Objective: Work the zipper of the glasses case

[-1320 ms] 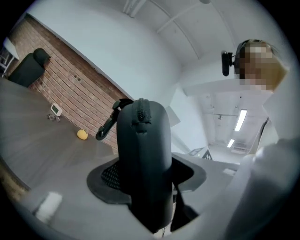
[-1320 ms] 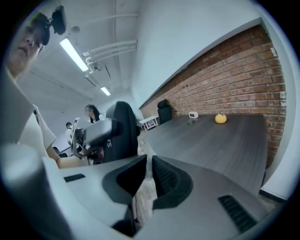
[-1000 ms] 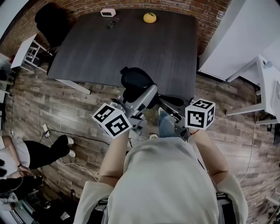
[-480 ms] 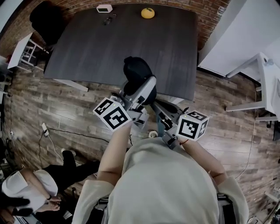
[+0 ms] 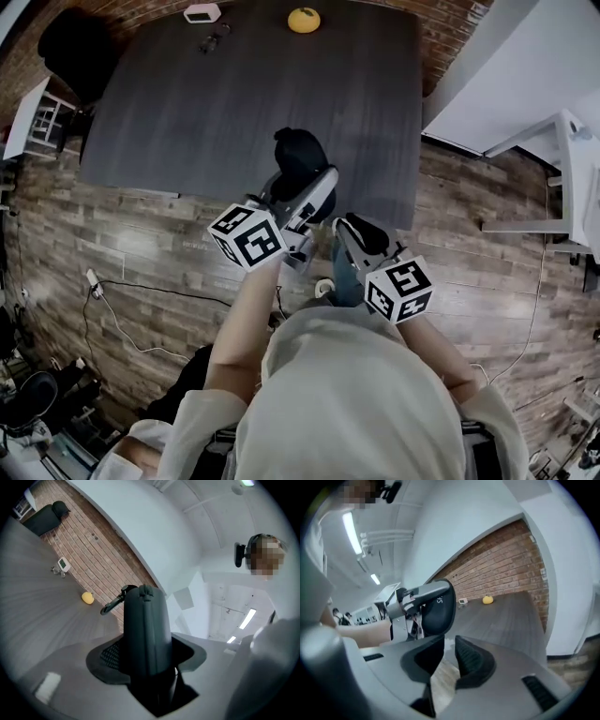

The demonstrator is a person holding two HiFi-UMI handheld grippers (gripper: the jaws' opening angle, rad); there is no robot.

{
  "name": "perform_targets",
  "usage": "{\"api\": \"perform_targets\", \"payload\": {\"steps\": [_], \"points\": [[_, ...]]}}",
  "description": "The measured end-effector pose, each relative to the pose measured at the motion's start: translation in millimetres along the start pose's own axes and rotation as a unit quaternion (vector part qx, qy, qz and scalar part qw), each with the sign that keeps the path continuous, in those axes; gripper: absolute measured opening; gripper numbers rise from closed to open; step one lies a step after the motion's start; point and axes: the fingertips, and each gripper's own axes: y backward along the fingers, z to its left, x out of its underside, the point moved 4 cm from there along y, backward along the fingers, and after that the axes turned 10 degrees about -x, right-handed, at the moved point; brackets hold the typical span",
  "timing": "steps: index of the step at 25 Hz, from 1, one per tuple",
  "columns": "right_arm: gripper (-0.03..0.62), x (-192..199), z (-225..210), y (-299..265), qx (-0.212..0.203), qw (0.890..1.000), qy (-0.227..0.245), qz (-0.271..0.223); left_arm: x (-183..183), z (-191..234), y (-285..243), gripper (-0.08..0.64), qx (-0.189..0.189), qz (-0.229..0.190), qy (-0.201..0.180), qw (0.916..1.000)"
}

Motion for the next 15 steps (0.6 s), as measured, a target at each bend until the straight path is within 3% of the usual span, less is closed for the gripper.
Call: {"api": "perform_targets", "payload": {"steps": [4, 7, 15], "points": [[0.041, 6.8, -33.7, 4.3, 0.032, 0.998, 0.045, 0.026, 16.6, 32.0, -41.3, 0.256, -0.016, 0.036, 0.022, 0.999], [0.011, 9.5, -58.3, 2.7, 0.039, 0.998, 0.04, 0.035, 32.7, 55.3, -71.5, 0.258, -0.035, 0.069, 0.032, 0.9965], [0.004, 6.8, -112.5, -18.8, 0.048, 0.998, 0.02, 0.047, 67.4, 112.4, -141.0, 0.259, -0.089, 0.139, 0.053, 0.9849]]}}
